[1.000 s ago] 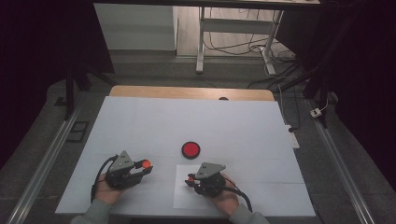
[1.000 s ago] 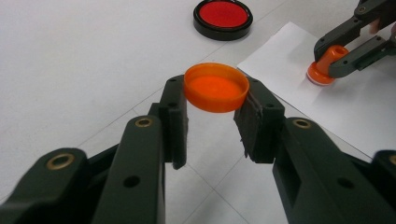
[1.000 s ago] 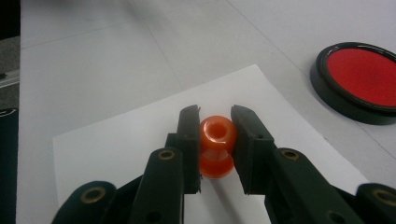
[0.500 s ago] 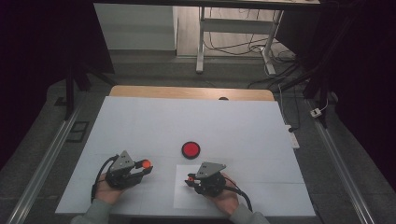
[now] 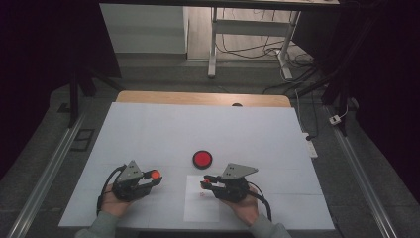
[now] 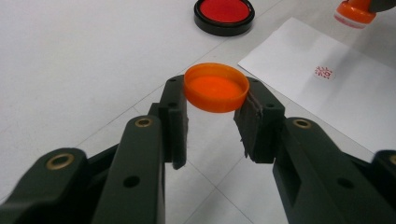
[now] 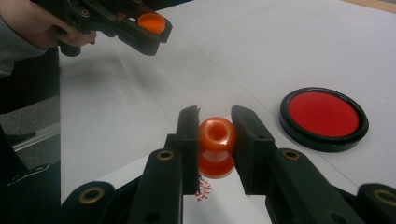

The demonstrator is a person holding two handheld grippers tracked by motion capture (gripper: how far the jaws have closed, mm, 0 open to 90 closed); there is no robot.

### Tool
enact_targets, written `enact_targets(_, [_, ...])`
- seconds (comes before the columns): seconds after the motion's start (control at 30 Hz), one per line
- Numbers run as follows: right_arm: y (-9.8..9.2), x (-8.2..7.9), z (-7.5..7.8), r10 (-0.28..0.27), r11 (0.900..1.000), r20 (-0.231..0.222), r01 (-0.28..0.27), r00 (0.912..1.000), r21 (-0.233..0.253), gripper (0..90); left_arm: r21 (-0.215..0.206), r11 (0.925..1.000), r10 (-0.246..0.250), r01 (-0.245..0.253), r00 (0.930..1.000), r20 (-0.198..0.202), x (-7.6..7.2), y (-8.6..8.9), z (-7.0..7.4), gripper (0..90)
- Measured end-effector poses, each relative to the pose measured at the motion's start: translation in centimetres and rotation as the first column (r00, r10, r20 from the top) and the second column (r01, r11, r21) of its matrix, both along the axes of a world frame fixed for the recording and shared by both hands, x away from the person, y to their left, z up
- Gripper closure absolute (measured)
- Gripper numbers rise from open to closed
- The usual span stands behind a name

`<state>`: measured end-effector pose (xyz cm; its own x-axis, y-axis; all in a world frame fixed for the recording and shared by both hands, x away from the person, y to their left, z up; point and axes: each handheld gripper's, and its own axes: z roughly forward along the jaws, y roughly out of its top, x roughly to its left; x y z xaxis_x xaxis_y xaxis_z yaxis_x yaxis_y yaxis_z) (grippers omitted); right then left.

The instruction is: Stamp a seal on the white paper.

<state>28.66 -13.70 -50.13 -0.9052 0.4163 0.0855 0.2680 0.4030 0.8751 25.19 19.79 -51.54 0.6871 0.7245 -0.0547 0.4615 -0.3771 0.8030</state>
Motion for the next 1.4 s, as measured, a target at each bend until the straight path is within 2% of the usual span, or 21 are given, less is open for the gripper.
enact_targets(0.47, [-0.5,0.1,0.8,-0.010,1.000,0.001,0.010,1.0000,0.024,72.3,0.000,1.0000,-0.002,0.002,1.0000,0.000,0.0,0.0,0.0,64.2])
enact_targets(1.17, [-2.5,0.7,3.8,-0.072,0.992,0.036,0.067,0.9968,0.105,72.3,0.012,0.9999,-0.012,0.013,0.9999,-0.005,0.1,-0.3,-0.1,64.2])
enact_targets(1.4, [-3.0,0.9,4.2,-0.087,0.989,0.040,0.082,0.9954,0.122,72.3,0.007,0.9989,-0.047,0.047,0.9988,0.013,-0.3,-1.2,0.4,64.2])
